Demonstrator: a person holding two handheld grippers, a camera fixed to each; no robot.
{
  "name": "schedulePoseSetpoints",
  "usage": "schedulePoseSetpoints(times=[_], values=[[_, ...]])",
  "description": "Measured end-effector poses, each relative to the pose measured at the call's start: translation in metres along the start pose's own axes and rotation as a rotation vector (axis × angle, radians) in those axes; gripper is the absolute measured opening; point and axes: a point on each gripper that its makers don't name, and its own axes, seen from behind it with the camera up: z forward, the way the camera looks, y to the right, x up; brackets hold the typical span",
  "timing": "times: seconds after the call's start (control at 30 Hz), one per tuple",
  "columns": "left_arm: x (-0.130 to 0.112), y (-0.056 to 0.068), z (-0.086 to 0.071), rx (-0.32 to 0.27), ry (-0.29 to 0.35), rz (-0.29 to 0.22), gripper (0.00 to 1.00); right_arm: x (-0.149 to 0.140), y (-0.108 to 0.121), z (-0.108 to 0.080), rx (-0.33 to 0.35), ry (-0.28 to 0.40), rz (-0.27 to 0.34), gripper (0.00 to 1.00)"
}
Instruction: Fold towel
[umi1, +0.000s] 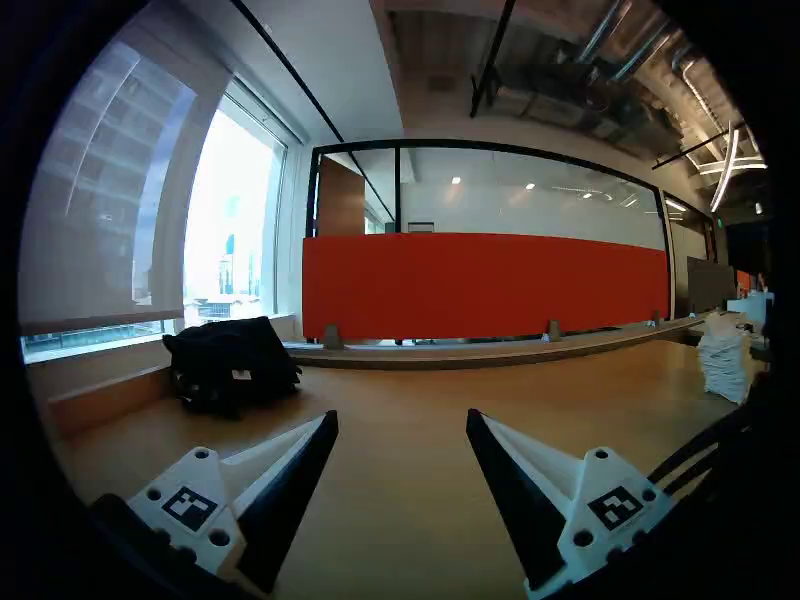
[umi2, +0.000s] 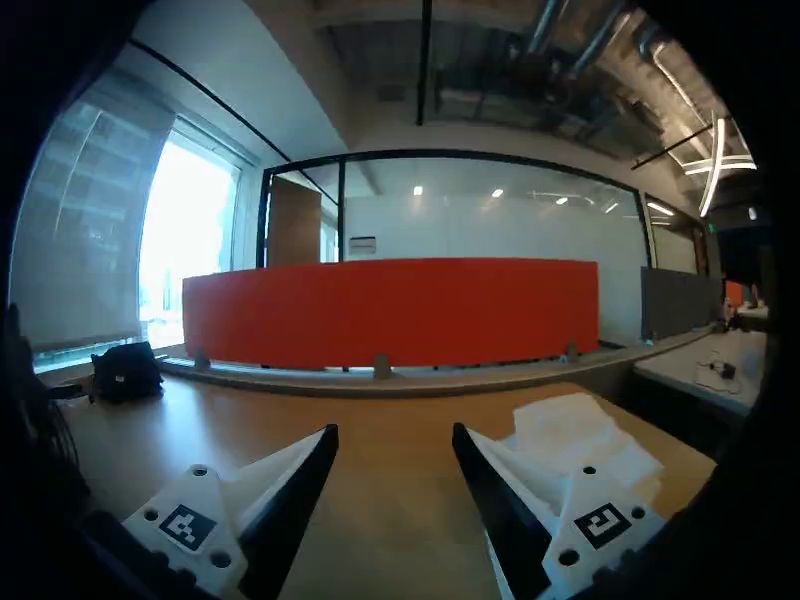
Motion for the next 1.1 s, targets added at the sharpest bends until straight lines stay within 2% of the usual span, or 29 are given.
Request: schedulePoseSetpoints(times=[0.4,0.7,1.1], values=[[0.0,0.0,0.0,0.0,0.0,0.0,0.95,-0.032,0.005,-0.001,-0.006,-0.006,-0.006,0.94],[-0.001,0.0,0.0,0.0,0.001,0.0,0.95,-0.039,0.018,-0.003,-0.043,0.004,0.014,0.95],[-0.001,0.0,0.0,0.0,0.001,0.0,0.95,-0.046,0.017,-0.007,-0.041,0.016,-0.024,0.95]])
